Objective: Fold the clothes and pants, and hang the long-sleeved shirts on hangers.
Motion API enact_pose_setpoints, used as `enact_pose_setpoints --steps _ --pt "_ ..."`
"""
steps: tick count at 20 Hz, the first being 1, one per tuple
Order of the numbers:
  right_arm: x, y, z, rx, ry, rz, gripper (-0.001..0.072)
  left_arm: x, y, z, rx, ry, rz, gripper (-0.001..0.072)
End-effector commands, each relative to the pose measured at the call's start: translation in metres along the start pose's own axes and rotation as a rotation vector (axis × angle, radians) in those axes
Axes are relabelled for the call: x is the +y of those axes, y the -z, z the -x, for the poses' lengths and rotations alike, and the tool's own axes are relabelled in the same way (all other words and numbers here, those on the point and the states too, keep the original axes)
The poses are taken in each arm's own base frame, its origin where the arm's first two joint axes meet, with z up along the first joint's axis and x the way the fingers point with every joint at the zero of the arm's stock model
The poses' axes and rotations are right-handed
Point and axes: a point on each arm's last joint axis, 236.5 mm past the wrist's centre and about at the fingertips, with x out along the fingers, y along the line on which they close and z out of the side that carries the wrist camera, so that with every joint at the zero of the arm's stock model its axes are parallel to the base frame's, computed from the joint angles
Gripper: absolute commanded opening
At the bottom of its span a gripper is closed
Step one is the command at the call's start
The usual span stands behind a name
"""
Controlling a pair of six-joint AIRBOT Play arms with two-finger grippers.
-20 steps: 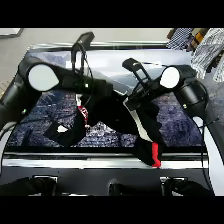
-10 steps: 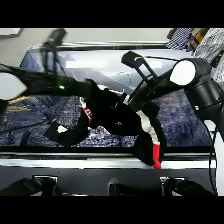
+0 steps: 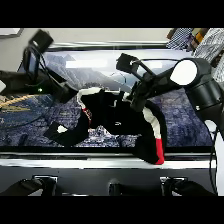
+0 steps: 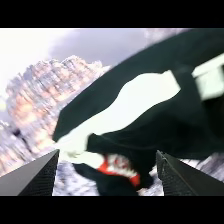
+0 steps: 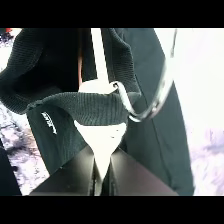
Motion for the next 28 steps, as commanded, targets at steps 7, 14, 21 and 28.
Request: enact_pose_setpoints --steps 7,14,21,28 --pt "0.020 -0.009 -0.007 -0.048 -0.101 0.170 0.0034 -0.007 0.053 -0.038 -0.072 0.208 -0.197 0.0720" --pt "0.028 -0.013 -0.006 -0.069 -0.133 0.186 0.0035 -0.008 0.073 -0.061 -0.012 0.265 -0.201 0.0719" --pt "0.034 -0.018 -0.004 -0.092 -0.151 0.207 0.0035 0.006 0.081 -0.067 -0.003 0.257 -0.176 0.0665" --pt "0.037 -0.021 -0.003 -0.107 -0.163 0.202 0.0035 -0.027 0.097 -0.062 0.030 0.430 -0.225 0.0031"
